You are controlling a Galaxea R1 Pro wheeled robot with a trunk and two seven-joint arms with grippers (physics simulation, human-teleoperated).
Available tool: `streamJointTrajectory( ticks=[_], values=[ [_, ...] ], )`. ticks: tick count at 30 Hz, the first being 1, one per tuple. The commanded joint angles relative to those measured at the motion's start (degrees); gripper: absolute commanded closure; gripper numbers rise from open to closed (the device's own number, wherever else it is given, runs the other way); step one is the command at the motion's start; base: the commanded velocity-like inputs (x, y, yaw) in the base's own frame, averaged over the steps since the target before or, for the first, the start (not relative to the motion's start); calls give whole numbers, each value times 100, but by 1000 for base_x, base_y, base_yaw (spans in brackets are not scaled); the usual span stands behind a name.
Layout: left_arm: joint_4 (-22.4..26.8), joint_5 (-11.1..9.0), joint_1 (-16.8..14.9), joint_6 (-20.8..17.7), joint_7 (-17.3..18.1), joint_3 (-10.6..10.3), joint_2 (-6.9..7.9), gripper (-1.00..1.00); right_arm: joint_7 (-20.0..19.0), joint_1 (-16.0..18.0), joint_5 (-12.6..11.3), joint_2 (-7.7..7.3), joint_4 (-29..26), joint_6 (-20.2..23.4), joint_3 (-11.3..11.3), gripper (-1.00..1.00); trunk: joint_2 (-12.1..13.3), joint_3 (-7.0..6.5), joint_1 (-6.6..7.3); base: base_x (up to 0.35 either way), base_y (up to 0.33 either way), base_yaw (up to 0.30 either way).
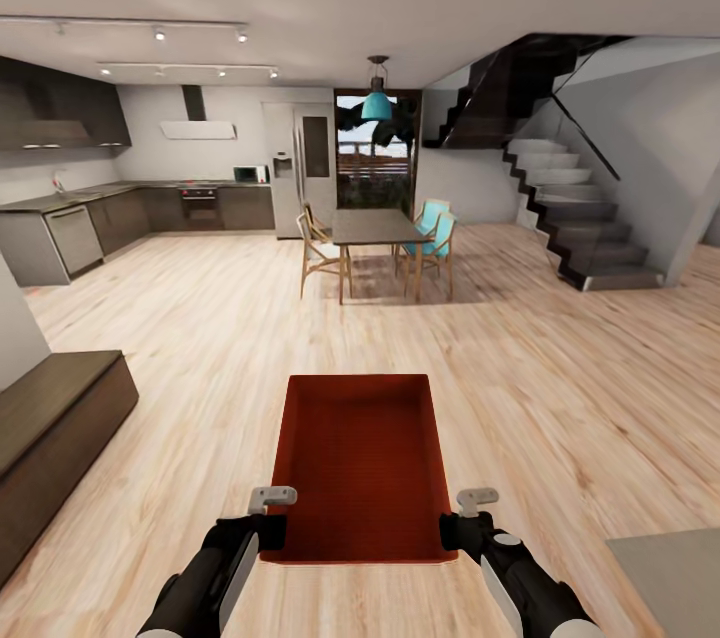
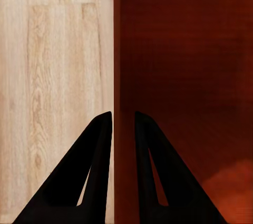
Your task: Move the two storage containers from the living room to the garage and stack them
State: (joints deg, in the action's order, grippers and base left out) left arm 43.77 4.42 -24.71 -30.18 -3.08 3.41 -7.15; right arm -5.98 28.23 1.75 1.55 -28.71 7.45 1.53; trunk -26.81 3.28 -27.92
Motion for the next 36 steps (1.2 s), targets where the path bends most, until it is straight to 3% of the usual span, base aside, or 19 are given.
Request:
streamJointTrajectory(
  ticks=[1,16,36],
  values=[
    [0,252,-3,-41,-26,28,91,100,9,7,27,-6,-30,-52,-13,100,-11,12,-6,327,0,0],
    [0,252,-1,-41,-26,28,91,100,10,7,27,-6,-30,-51,-13,100,-11,12,-6,327,0,-10],
    [0,252,-2,-41,-26,28,91,100,9,7,27,-6,-30,-51,-13,100,-11,12,-6,327,30,-261]
  ],
)
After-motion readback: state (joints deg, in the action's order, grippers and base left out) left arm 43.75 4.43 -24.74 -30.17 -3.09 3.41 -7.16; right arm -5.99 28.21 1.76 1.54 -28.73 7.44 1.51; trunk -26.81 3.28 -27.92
